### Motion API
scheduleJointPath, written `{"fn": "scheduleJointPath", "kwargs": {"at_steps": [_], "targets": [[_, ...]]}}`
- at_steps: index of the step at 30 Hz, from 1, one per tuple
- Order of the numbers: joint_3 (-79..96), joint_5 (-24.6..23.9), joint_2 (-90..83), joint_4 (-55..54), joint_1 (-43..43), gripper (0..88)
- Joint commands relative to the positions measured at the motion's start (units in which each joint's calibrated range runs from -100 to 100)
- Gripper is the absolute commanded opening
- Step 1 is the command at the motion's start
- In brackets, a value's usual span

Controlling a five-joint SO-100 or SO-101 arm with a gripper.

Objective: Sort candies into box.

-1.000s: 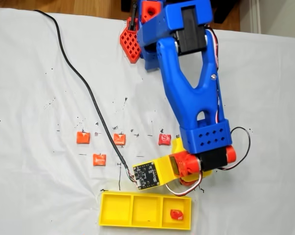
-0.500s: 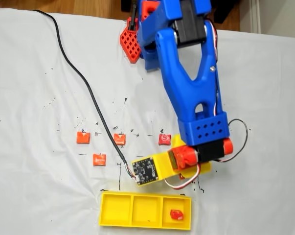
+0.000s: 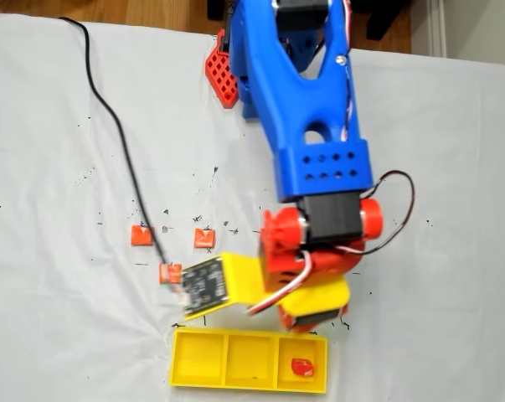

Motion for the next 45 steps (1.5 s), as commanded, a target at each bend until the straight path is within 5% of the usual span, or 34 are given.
{"fn": "scheduleJointPath", "kwargs": {"at_steps": [1,13,28,31,33,45], "targets": [[-15.4,-1.7,-1.9,-0.1,3.3,0.2],[-38.2,-0.1,18.0,12.1,6.8,0.2],[-36.7,0.6,21.5,14.8,6.1,0.3],[-37.1,1.2,22.0,15.1,6.0,19.6],[-37.1,1.1,21.9,15.2,6.0,24.9],[-35.2,1.7,19.9,15.7,6.0,25.0]]}}
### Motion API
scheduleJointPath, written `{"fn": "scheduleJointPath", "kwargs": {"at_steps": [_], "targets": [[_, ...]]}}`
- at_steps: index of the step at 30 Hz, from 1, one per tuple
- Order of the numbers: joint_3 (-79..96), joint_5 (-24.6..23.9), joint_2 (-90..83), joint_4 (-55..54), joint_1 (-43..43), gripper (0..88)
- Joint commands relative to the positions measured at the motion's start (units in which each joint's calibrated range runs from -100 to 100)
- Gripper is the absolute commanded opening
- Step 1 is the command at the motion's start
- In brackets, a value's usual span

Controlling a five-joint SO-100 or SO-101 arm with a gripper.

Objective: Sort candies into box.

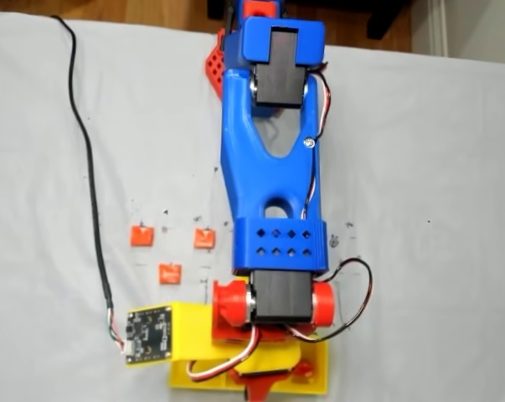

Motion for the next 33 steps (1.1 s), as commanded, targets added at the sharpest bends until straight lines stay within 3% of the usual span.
{"fn": "scheduleJointPath", "kwargs": {"at_steps": [1,2,6,7,11,20,27,33], "targets": [[-2.2,0.7,-4.3,0.4,-0.7,24.2],[-1.4,0.8,-5.0,0.4,-0.7,22.2],[1.3,0.5,-8.1,0.1,-0.6,1.0],[1.4,0.4,-8.3,0.2,-0.6,0.2],[3.8,0.3,-10.5,0.6,-1.5,0.2],[34.4,0.4,-31.1,-2.3,-3.3,0.2],[45.3,1.6,-31.2,-6.0,-4.7,0.6],[52.1,0.9,-34.5,-8.2,-4.4,10.5]]}}
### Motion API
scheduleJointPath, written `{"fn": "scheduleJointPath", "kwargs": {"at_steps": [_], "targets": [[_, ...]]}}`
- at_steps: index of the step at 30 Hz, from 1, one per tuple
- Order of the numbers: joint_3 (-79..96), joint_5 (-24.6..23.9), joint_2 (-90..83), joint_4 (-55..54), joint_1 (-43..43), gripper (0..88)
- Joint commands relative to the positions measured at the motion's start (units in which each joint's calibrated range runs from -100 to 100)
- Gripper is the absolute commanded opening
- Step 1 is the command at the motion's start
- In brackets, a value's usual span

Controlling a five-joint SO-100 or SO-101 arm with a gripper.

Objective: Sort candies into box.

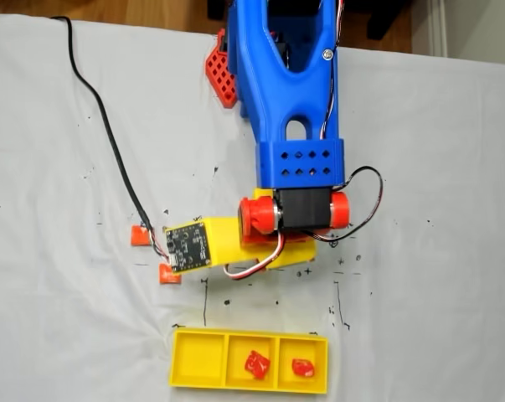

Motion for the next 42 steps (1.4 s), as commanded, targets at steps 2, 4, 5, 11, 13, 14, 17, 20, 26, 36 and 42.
{"fn": "scheduleJointPath", "kwargs": {"at_steps": [2,4,5,11,13,14,17,20,26,36,42], "targets": [[5.8,-0.5,-7.6,-2.5,0.0,14.1],[6.6,-0.5,-7.7,-3.0,-0.2,16.3],[6.8,-0.5,-7.7,-3.3,-0.3,17.3],[7.9,-0.4,-7.5,-5.8,-1.9,23.8],[7.9,-0.4,-7.2,-5.8,-2.2,25.9],[7.9,-0.4,-7.1,-5.8,-2.4,25.9],[8.2,-0.2,-6.7,-5.7,-2.9,27.2],[8.9,0.2,-6.5,-5.7,-3.9,27.6],[9.8,-0.1,-5.9,-5.9,-5.5,32.2],[7.5,-1.0,0.4,-7.9,-6.9,32.2],[2.4,-1.9,5.3,-6.9,-6.7,31.7]]}}
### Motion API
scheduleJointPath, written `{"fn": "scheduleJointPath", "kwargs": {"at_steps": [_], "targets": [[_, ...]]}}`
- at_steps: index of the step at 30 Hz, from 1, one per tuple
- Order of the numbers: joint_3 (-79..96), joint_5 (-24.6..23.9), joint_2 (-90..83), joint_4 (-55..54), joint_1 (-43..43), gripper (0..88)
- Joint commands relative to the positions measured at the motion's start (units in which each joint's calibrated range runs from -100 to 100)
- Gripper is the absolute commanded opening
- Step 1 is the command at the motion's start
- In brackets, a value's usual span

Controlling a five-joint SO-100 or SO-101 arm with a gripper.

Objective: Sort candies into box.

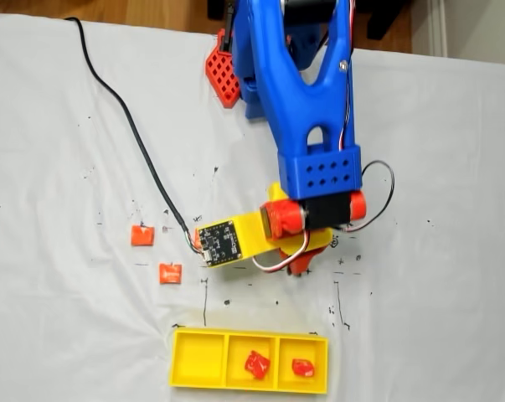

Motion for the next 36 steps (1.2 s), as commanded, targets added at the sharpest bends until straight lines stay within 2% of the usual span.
{"fn": "scheduleJointPath", "kwargs": {"at_steps": [1,8,15,21,23,25,26,36], "targets": [[-8.2,-0.6,1.9,2.0,0.0,31.6],[-9.7,-1.2,4.4,0.6,0.1,30.8],[0.5,-0.8,2.0,-6.1,0.5,30.3],[0.3,-0.6,4.0,-6.9,0.5,26.7],[-0.7,-0.6,5.5,-5.7,0.7,22.2],[-1.0,-0.6,5.9,-5.4,0.9,10.8],[-1.1,-0.7,5.9,-5.4,1.1,8.1],[-0.3,-0.6,0.2,-5.4,2.3,4.7]]}}
